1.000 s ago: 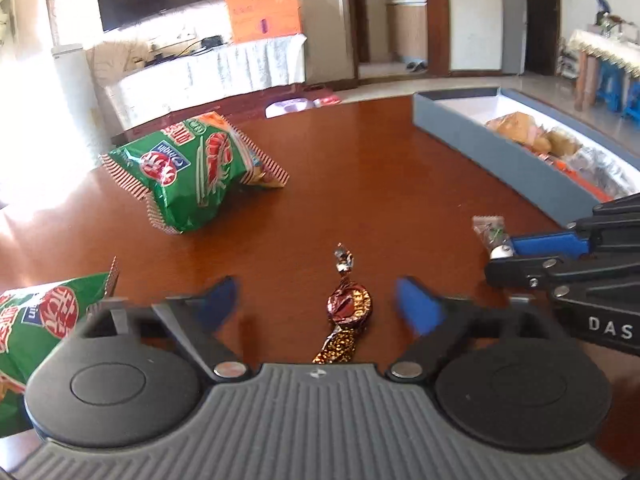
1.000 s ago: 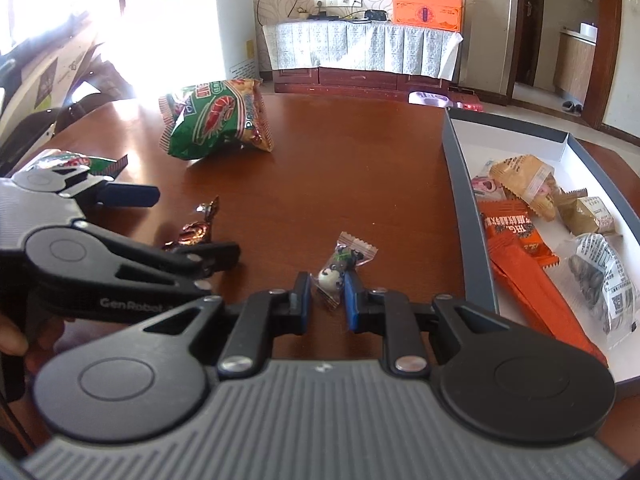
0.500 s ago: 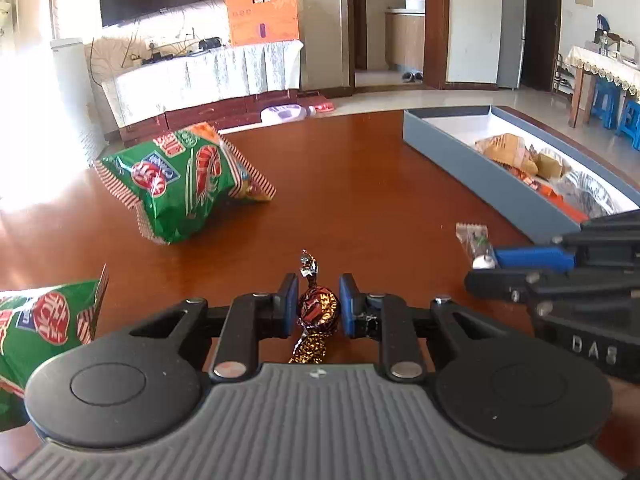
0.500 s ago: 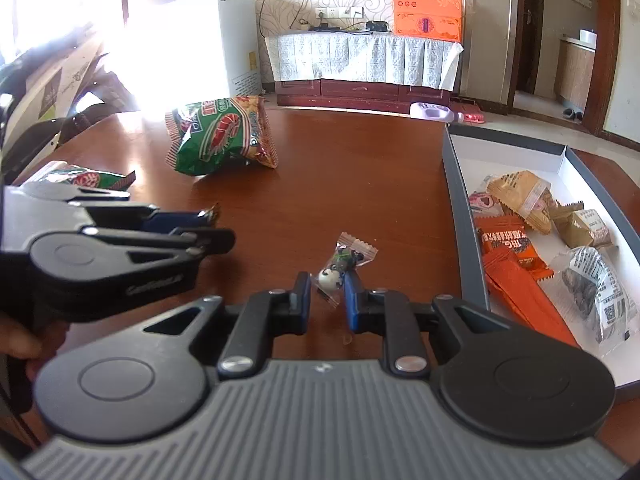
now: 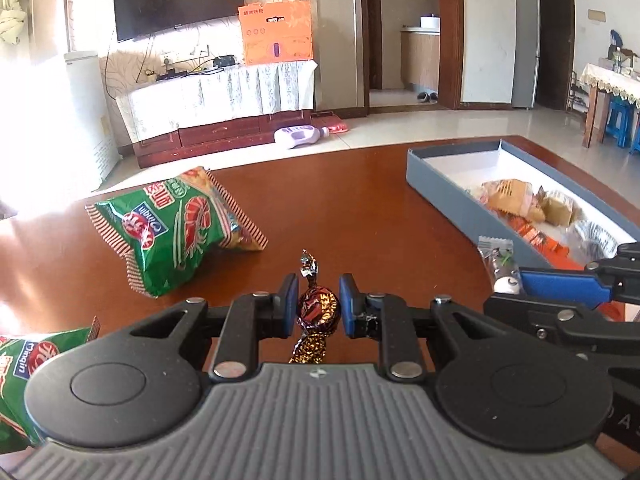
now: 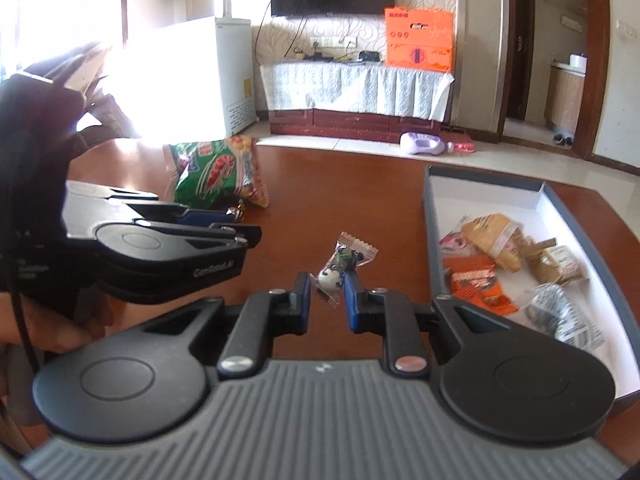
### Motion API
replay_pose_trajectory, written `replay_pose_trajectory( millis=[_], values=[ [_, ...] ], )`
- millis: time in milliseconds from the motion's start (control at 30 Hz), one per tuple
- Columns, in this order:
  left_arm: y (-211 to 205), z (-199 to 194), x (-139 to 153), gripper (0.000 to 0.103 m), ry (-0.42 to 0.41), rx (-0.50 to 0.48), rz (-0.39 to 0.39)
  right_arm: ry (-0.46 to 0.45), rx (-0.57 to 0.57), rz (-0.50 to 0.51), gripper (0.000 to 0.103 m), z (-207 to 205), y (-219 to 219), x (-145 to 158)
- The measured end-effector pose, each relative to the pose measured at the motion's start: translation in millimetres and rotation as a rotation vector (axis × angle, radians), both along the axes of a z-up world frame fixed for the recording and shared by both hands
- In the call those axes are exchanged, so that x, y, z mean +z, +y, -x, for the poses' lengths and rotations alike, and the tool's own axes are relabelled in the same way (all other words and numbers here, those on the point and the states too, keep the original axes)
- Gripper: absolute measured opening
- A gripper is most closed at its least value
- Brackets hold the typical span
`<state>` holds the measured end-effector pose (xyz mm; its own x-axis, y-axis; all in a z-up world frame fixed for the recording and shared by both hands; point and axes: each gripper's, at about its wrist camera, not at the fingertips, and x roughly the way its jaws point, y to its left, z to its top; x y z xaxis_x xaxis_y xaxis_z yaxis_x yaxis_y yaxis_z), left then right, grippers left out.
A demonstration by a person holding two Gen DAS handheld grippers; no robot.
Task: Organize snacks
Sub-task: 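Carry both held candies over the grey box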
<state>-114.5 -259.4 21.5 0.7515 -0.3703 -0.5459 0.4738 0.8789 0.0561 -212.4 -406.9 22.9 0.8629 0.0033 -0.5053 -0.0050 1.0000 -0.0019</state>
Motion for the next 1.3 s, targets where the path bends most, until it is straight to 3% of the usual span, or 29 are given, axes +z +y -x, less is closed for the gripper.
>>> replay_pose_trajectory(
  millis=[500, 1300],
  values=[
    [-26, 10, 14, 0.026, -0.027, 0.008, 0.017, -0.043, -0.048, -0.011, 0.021, 9, -20, 9],
    [-81, 22, 24, 0.026, -0.048, -0.063, 0.07, -0.085, -0.139, -0.017, 0.021, 34, -60, 17]
  ],
)
